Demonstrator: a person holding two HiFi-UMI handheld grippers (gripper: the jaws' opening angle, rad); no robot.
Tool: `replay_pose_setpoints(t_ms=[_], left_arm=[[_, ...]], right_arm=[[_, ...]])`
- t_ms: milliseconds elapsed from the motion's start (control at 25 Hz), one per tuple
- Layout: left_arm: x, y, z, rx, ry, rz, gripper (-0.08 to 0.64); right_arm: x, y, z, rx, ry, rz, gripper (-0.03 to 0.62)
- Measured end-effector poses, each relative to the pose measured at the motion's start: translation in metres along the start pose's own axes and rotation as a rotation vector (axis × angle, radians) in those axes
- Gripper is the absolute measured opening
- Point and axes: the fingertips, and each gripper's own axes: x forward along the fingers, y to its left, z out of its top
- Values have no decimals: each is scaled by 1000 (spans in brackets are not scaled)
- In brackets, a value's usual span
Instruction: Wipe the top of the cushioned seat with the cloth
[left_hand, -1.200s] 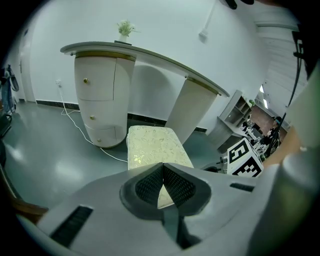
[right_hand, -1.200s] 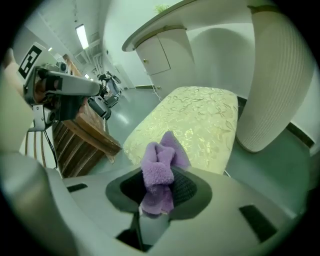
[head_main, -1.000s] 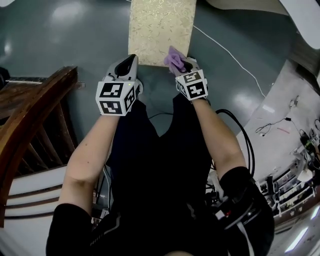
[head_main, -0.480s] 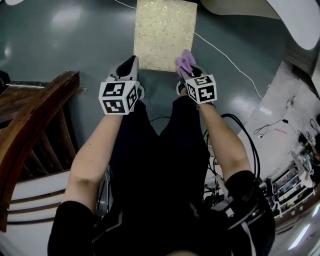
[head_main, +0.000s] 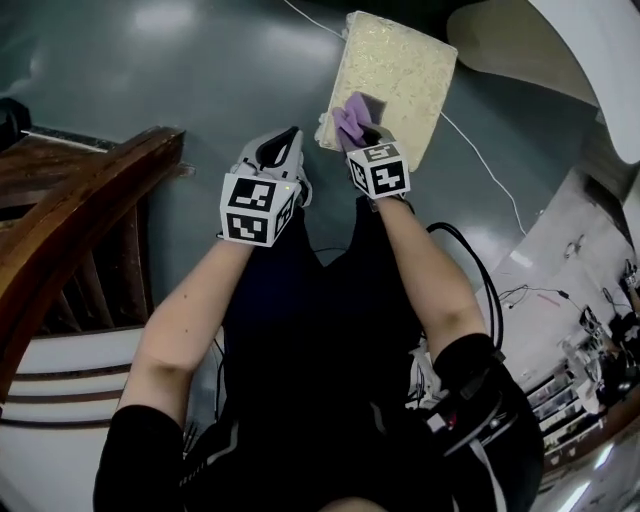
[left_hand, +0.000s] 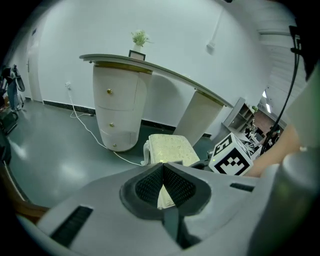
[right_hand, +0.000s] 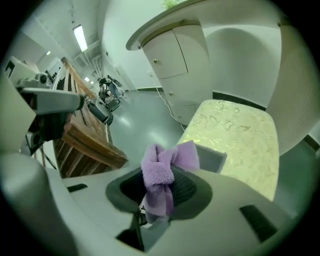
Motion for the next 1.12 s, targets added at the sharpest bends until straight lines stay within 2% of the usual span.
replay_pose_setpoints(t_ms=[80,200,360,440,560,840,1120], left_arm=[[-3,9,-11,-22,18,29,3],[-8,10,-29,-74,32,60,3],[-1,1,-39,-100,44,71,3],[5,-6,-40,-115,51,73,3],[15,-24,-36,-99,60,50,3],[43,-56,-17,-25,80,24,3],[52,-75,-11,-3,118,14,3]], right_arm=[[21,6,7,19,-9,12,112],[41,9,6,-40,22,16,112],[42,-2,4,-89,64,21,110],[36,-11,-1,-68,73,30,112],[22,-31,-12,-21,72,16,112],[-5,-78,-37,20,73,0,112],[-34,-118,-62,63,93,-20,112]])
